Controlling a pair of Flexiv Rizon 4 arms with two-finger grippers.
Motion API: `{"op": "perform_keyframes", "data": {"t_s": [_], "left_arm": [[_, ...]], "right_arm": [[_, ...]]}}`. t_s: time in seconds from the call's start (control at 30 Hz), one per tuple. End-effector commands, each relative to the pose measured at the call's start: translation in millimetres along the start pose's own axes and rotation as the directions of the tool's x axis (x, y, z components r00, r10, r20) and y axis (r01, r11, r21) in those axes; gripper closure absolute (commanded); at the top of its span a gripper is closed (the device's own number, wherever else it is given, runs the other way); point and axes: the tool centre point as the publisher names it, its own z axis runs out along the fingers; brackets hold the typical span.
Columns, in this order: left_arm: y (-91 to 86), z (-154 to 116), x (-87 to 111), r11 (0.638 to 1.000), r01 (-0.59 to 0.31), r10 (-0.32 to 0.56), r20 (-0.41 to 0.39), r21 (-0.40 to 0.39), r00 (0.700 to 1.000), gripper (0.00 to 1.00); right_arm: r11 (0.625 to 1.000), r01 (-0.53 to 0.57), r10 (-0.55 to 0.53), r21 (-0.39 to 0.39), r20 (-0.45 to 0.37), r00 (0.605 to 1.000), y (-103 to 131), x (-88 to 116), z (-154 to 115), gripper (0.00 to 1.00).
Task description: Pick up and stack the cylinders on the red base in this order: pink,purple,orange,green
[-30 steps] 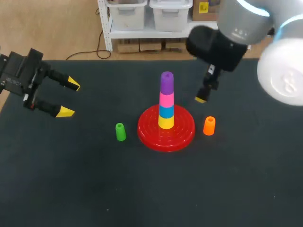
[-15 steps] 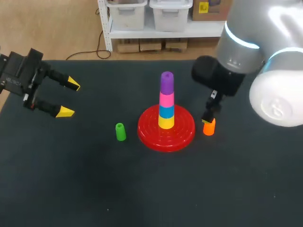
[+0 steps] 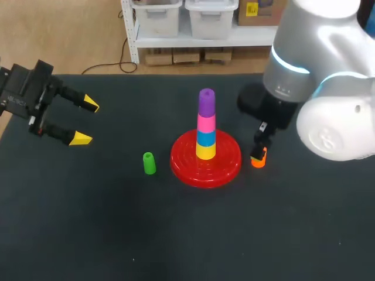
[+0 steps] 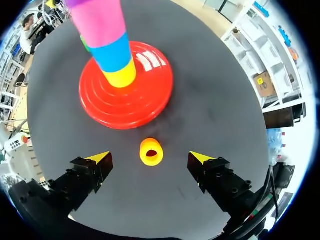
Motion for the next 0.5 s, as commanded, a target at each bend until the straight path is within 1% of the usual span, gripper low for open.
{"op": "perform_keyframes", "data": {"t_s": [0.03, 0.23, 0.5], "left_arm": [[0.7, -0.1, 0.7, 1.000, -0.001, 0.001, 0.000, 0.001, 1.000, 0.00], [0.7, -0.1, 0.7, 1.000, -0.001, 0.001, 0.000, 0.001, 1.000, 0.00], [0.7, -0.1, 0.7, 1.000, -0.001, 0.001, 0.000, 0.001, 1.000, 0.00]], "right_arm": [[1.000, -0.012, 0.012, -0.002, -0.012, 1.000, -4.4, -2.1, 13.0, 0.00], [1.000, -0.029, 0.029, -0.009, -0.019, 0.999, -7.2, -1.6, 25.1, 0.00], [1.000, -0.018, 0.018, 0.001, -0.028, 0.999, -8.4, -3.5, 29.0, 0.00]]}}
